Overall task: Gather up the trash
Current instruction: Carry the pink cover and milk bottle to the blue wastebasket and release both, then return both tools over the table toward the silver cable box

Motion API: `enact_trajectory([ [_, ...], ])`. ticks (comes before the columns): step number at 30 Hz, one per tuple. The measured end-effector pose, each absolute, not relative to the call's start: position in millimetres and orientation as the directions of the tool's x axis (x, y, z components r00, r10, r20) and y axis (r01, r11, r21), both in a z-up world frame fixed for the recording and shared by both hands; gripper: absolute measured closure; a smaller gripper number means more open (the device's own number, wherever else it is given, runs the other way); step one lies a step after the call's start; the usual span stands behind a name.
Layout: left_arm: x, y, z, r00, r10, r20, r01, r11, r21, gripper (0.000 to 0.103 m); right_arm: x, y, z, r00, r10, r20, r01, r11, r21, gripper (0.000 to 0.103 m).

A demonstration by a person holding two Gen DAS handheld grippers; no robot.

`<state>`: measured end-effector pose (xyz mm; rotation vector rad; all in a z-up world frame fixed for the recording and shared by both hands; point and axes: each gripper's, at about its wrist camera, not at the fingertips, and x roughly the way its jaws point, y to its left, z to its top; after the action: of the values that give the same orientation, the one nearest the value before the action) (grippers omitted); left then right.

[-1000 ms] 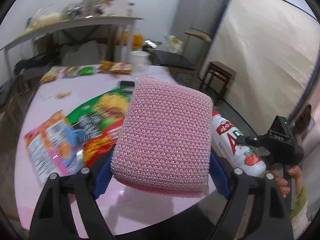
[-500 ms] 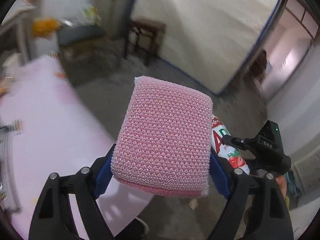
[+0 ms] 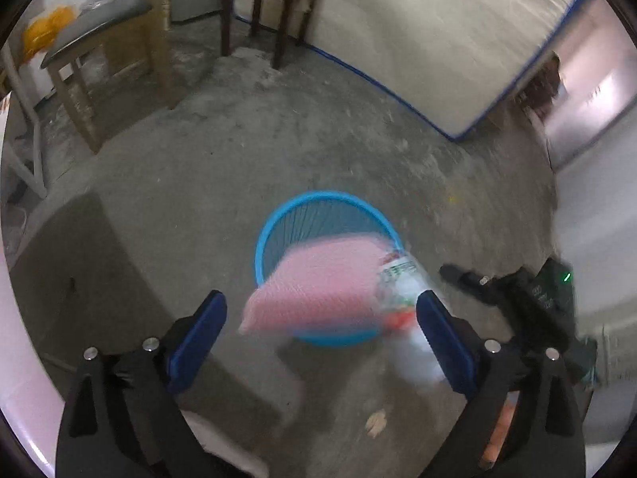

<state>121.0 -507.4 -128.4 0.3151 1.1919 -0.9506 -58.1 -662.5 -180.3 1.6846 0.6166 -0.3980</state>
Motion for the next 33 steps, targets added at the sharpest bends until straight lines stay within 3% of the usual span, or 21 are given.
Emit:
enact_trajectory([
  [10, 122, -456, -106, 0.047, -0.525, -0.850, 0.721, 0.607, -0.335, 0.008, -99, -637, -186, 0.773, 0.196, -0.604, 0.629, -0.111, 0.769, 0.026],
  [18, 104, -368, -44, 0.099, -0.648, -0.755, 0.730, 0.563, -0.387, 0.008, -112, -620, -141, 0.768, 0.190, -0.611, 0.618, 0.032, 0.786, 0.025],
  [25, 79, -265, -1, 0.256, -0.714, -0.652, 0.771, 0.558, -0.307, 0.008, -72, -593, -83, 0.769, 0.240, -0.593, 0.544, 0.243, 0.803, 0.024],
  [33, 77, -162, 6, 0.421, -0.657, -0.625, 0.693, 0.678, -0.245, 0.008, 4, -525, -22, 0.743, 0.377, -0.552, 0.373, 0.452, 0.810, 0.023],
])
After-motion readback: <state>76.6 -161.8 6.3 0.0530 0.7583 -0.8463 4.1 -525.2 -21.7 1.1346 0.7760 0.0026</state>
